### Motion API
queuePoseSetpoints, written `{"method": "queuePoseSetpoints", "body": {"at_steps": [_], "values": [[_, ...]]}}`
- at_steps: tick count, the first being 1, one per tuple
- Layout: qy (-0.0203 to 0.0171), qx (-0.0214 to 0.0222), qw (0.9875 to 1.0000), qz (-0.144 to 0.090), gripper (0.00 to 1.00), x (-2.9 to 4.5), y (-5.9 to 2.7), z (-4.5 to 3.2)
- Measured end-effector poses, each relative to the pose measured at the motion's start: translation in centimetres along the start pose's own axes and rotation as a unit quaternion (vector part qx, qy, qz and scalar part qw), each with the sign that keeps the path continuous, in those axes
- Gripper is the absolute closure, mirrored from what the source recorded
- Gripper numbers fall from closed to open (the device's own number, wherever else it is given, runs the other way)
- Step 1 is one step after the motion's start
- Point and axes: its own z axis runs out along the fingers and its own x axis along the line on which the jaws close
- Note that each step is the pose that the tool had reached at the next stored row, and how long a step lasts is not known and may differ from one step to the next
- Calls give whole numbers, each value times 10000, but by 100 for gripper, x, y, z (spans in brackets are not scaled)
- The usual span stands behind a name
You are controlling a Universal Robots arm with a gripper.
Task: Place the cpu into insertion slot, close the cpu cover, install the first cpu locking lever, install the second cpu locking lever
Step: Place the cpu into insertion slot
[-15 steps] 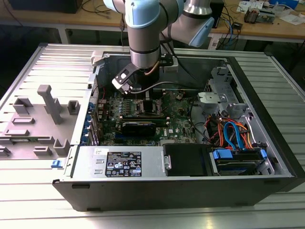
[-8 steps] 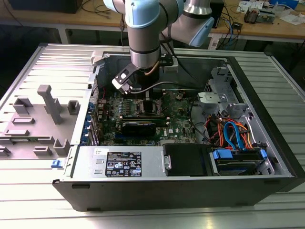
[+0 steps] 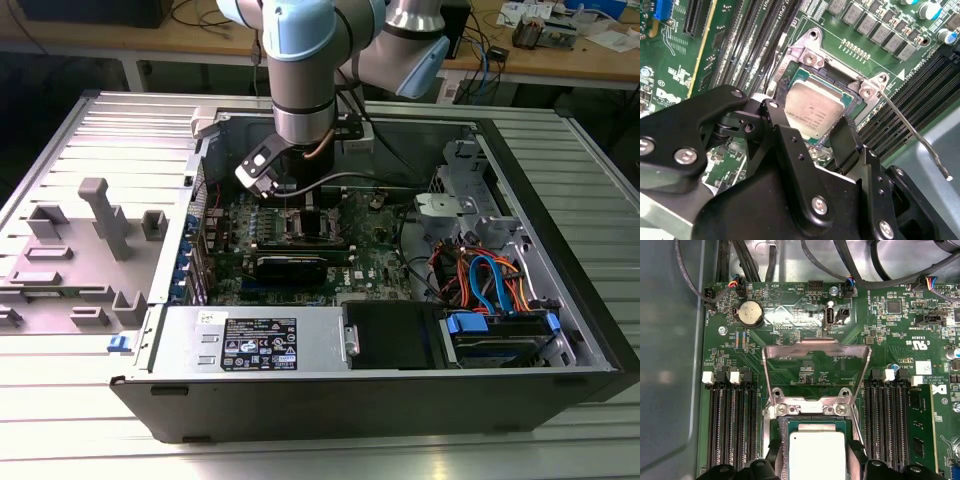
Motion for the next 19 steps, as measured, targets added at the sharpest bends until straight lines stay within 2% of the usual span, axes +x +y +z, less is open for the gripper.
{"method": "queuePoseSetpoints", "body": {"at_steps": [5, 12, 14, 15, 19], "values": [[0, 1, 10000, -1, 38, 31, 2, 0], [-1, 1, 10000, 0, 38, 32, 1, -1], [0, 0, 10000, 0, 37, 32, 1, 0], [0, 0, 10000, 1, 31, 32, 1, 0], [-1, 1, 10000, 1, 31, 31, 3, -22]]}}
